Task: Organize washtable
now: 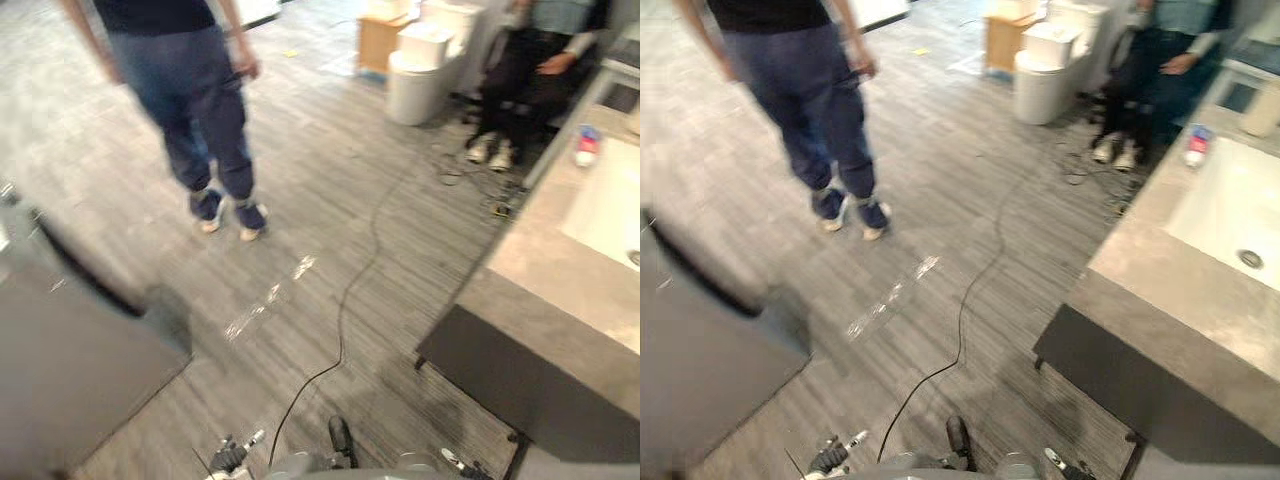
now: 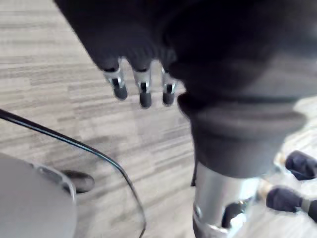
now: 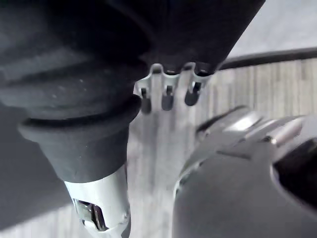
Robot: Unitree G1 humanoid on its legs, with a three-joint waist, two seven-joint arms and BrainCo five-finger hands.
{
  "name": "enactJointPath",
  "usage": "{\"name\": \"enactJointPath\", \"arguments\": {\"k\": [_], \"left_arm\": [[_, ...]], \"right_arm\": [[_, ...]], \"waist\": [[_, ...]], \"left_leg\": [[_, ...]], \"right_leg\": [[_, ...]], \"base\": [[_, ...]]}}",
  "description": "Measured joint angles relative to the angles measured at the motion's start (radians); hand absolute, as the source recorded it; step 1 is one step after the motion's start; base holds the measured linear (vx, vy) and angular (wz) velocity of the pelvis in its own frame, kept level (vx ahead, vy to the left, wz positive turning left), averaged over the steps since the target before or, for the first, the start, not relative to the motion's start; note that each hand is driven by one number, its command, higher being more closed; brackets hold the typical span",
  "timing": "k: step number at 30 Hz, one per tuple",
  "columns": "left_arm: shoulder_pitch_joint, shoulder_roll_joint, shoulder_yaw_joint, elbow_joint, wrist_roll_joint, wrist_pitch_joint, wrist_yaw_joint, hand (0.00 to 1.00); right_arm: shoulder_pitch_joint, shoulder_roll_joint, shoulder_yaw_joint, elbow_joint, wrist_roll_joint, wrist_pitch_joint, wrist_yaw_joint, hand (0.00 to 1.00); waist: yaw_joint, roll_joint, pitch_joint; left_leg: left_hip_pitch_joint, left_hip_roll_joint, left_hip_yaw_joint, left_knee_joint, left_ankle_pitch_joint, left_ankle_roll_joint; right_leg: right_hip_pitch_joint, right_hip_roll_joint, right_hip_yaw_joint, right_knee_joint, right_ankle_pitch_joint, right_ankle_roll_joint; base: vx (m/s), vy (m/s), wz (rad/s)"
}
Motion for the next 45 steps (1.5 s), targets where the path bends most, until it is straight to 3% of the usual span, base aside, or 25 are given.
{"name": "enactJointPath", "arguments": {"k": [1, 2, 4, 12, 19, 23, 24, 32, 38, 41, 45], "left_arm": [[0.012, -0.002, 0.0, 0.003, -0.012, 0.0, -0.001, 0.0], [0.017, 0.001, 0.0, 0.005, -0.023, -0.003, -0.003, 0.0], [0.031, 0.006, 0.002, 0.017, -0.081, -0.001, -0.003, 0.0], [0.051, -0.005, 0.042, 0.033, -0.115, 0.003, -0.021, 0.0], [0.049, 0.003, 0.039, 0.045, -0.04, 0.012, -0.024, 0.0], [0.049, 0.007, 0.03, 0.045, -0.039, 0.011, -0.024, 0.0], [0.048, 0.022, 0.018, 0.055, -0.02, 0.011, -0.023, 0.0], [0.047, 0.022, 0.019, 0.055, -0.02, 0.013, -0.022, 0.0], [0.046, 0.006, 0.044, 0.047, -0.023, 0.018, 0.003, 0.0], [0.046, 0.0, 0.044, 0.034, -0.032, 0.018, 0.011, 0.0], [0.025, -0.006, 0.04, 0.032, -0.042, 0.02, 0.026, 0.0]], "right_arm": [[0.001, -0.006, 0.007, 0.005, -0.004, 0.001, 0.0, 0.0], [-0.002, -0.002, 0.016, 0.006, -0.01, 0.001, 0.002, 0.0], [-0.001, 0.004, 0.037, 0.011, -0.01, -0.001, 0.015, 0.0], [0.004, 0.014, 0.004, 0.025, 0.018, -0.001, 0.02, 0.0], [0.006, 0.011, -0.001, 0.027, 0.059, 0.0, 0.039, 0.0], [0.006, 0.011, 0.0, 0.033, 0.06, 0.003, 0.039, 0.0], [-0.023, 0.004, 0.038, 0.074, 0.055, 0.019, 0.04, 0.0], [-0.027, 0.003, 0.038, 0.071, 0.043, 0.019, 0.039, 0.0], [-0.028, 0.004, 0.039, 0.023, -0.01, 0.022, 0.032, 0.0], [-0.019, 0.006, 0.041, -0.013, -0.011, 0.021, 0.029, 0.0], [0.037, 0.02, 0.035, -0.089, -0.008, 0.013, 0.03, 0.0]], "waist": [[0.005, -0.004, -0.002], [0.02, 0.003, -0.004], [0.023, -0.009, -0.011], [0.008, -0.01, -0.013], [-0.007, 0.001, -0.028], [-0.007, -0.002, -0.033], [-0.007, -0.022, -0.049], [-0.013, -0.017, -0.045], [-0.021, -0.014, -0.027], [-0.02, -0.008, -0.012], [-0.041, 0.019, 0.003]], "left_leg": [[0.016, -0.001, -0.019, -0.037, 0.015, -0.023], [0.035, -0.004, -0.027, -0.073, 0.031, -0.04], [0.047, -0.004, -0.041, -0.139, 0.075, -0.047], [0.091, 0.016, 0.065, -0.216, 0.076, -0.049], [0.084, 0.024, 0.131, -0.216, 0.076, -0.049], [0.084, 0.022, 0.137, -0.216, 0.078, -0.052], [0.123, 0.03, 0.135, -0.217, 0.075, -0.051], [0.122, 0.031, 0.143, -0.217, 0.074, -0.049], [0.131, 0.033, 0.213, -0.217, 0.046, -0.01], [0.146, 0.042, 0.246, -0.217, 0.024, -0.01], [0.182, 0.078, 0.226, -0.216, 0.004, -0.021]], "right_leg": [[0.02, 0.008, -0.011, -0.044, 0.022, -0.028], [0.036, 0.019, -0.017, -0.073, 0.036, -0.027], [0.045, 0.03, -0.041, -0.115, 0.059, -0.016], [0.054, 0.039, -0.019, -0.133, 0.067, -0.023], [0.04, 0.038, 0.022, -0.166, 0.072, -0.031], [0.044, 0.035, 0.022, -0.179, 0.073, -0.031], [0.097, 0.041, -0.014, -0.208, 0.095, -0.028], [0.09, 0.042, -0.005, -0.202, 0.093, -0.029], [0.054, 0.03, 0.042, -0.129, 0.09, -0.035], [0.028, 0.028, 0.047, -0.065, 0.097, -0.045], [-0.095, 0.045, 0.037, 0.202, 0.133, -0.089]], "base": [[-0.01, -0.005, 0.37], [-0.08, 0.012, 0.27], [-0.08, -0.062, 0.22], [-0.07, -0.052, 0.0], [0.01, -0.017, -0.24], [0.03, -0.018, -0.07], [0.0, 0.0, 0.0], [0.0, 0.0, -0.02], [0.0, -0.013, -0.27], [-0.01, -0.006, -0.41], [0.06, 0.004, -0.01]]}}
